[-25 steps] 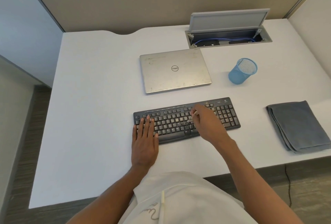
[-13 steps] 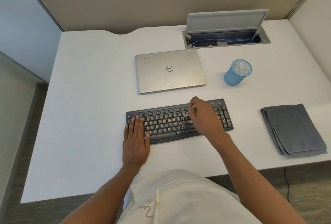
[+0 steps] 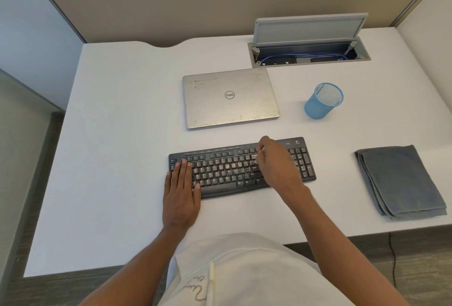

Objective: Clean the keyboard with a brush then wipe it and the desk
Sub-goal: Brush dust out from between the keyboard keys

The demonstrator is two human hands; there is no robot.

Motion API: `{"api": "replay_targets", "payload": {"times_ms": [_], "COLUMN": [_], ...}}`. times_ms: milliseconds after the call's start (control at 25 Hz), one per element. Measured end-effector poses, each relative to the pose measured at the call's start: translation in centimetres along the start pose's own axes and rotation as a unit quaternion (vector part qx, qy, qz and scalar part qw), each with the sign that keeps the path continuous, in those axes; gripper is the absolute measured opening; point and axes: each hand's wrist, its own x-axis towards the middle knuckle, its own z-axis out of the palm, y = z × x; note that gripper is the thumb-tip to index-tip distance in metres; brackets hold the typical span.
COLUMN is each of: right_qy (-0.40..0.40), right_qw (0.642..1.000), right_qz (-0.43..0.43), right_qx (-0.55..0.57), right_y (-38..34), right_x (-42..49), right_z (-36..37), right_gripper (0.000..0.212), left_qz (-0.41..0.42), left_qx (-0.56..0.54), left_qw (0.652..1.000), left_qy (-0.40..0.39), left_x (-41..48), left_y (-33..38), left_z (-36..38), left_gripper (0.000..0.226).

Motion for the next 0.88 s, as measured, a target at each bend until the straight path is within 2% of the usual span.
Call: {"api": "replay_targets", "payload": {"times_ms": [120,200,320,560,720,880], "right_qy": [-0.005,-0.026,-0.041,0.006,0.019,-0.021], "right_qw": [0.998,0.997,0.998,1.0,0.998,0.998], "right_qz": [-0.042,-0.059,-0.042,0.02,-0.003,-0.028], "right_qx": [0.054,0.042,0.024,-0.013,0.063,0.052], "right_y": [-1.3,-2.0,-1.6,-0.1,-0.7,-0.8], "right_x": [-0.5,-0.6,-0.6,-0.3,-0.6,-0.9], "right_z": [0.5,0.9,1.3,0.5,0.4,0.7], "right_gripper": [0.01,0.011,0.01,0.008,0.011,0.011], "left_qz": [0.001,0.0,0.0,0.0,0.0,0.0], "left_qx": [-0.006,-0.006,-0.005,-0.005,-0.004,-0.003], "left_qw": [1.0,1.0,1.0,1.0,1.0,1.0], "left_qy": [0.006,0.006,0.002,0.001,-0.004,-0.004], "left_x": [0.0,0.0,0.0,0.0,0.0,0.0], "left_y": [0.0,0.0,0.0,-0.1,-0.1,0.0], "left_z": [0.0,0.0,0.0,0.0,0.0,0.0], "left_gripper": [0.062,0.062,0.062,0.062,0.063,0.063]}}
